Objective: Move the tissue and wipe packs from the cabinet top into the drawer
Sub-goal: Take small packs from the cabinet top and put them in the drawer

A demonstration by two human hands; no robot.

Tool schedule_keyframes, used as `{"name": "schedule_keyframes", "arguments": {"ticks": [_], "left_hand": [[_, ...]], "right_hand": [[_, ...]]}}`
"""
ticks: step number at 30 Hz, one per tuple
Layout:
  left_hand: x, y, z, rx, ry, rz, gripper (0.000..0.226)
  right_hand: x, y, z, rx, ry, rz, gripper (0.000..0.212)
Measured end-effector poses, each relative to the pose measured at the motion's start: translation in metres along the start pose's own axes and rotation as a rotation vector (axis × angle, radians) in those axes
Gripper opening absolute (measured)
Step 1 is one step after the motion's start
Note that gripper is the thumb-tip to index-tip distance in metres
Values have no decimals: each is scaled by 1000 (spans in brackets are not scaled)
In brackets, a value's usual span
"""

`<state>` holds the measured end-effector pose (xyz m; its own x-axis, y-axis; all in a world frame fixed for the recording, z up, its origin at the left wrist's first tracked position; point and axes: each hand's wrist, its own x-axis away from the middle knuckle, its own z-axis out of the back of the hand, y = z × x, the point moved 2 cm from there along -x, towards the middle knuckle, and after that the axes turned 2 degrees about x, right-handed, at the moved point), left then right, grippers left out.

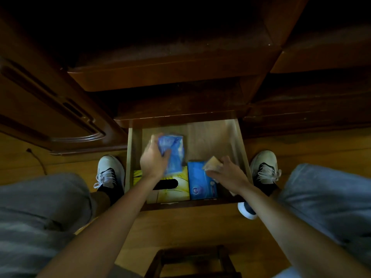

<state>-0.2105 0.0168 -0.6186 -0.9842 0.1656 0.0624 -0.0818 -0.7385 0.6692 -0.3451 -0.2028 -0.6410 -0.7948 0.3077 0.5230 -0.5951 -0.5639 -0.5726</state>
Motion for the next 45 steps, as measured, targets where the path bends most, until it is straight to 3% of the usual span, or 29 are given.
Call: {"name": "schedule_keyframes", "arguments": {"ticks": [3, 5, 6, 8, 9, 10, 13, 15, 17, 20, 22, 24, 25, 27, 29, 30, 32, 37, 38, 40, 42, 45], "left_hand": [[-13, 12, 17, -274, 216, -415, 80], [-21, 8, 16, -574, 76, -503, 80], [-25, 0, 13, -708, -98, -461, 76], [-21, -23, 7, -797, -524, -210, 53], [-18, -35, 6, -770, -665, -77, 39], [-16, -44, 6, -717, -675, -15, 34], [-26, -51, 11, -590, -345, -98, 38], [-37, -49, 11, -573, -271, -208, 46], [-45, -50, 5, -653, -438, -233, 60], [-53, -60, -9, -717, -694, -105, 77], [-58, -68, -16, -727, -693, -35, 101], [-66, -72, -21, -736, -652, 3, 108], [-71, -74, -24, -756, -625, 4, 101], [-82, -74, -30, -764, -550, 17, 66], [-89, -68, -36, -647, -416, 124, 28], [-90, -63, -40, -563, -363, 193, 20], [-90, -48, -55, -419, -355, 229, 20], [-61, 16, -101, -5, -705, 26, 33], [-56, 22, -100, 73, -653, 13, 34], [-54, 20, -81, 163, -397, 45, 37], [-52, 0, -55, 114, -207, 72, 43], [-36, -37, -18, -114, -302, 42, 37]], "right_hand": [[-2, -3, -1, -44, 6, 47, 73], [-6, -5, -2, -76, -6, 38, 73], [-7, -6, -3, -91, -11, 28, 70], [-11, -8, -6, -113, -4, 20, 63], [-13, -9, -7, -129, 2, 22, 59], [-14, -10, -8, -151, 5, 22, 57], [-18, -13, -11, -219, 4, 13, 54], [-20, -16, -14, -225, -9, -1, 52], [-22, -17, -19, -201, -18, -17, 52], [-26, -23, -24, -136, -33, -19, 62], [-31, -29, -25, -124, -44, -14, 64], [-36, -34, -24, -111, -45, -7, 63], [-37, -35, -24, -108, -44, -4, 61], [-39, -36, -24, -119, -47, -10, 56], [-41, -33, -23, -143, -42, -32, 48], [-42, -32, -22, -150, -36, -46, 45], [-45, -28, -20, -155, -4, -73, 41], [-50, -20, -7, -272, 226, -106, 53], [-52, -20, -4, -289, 272, -116, 55], [-59, -24, -3, -327, 300, -115, 52], [-67, -35, -9, -255, 261, -62, 44], [-85, -53, -29, 138, 73, 93, 33]]}}
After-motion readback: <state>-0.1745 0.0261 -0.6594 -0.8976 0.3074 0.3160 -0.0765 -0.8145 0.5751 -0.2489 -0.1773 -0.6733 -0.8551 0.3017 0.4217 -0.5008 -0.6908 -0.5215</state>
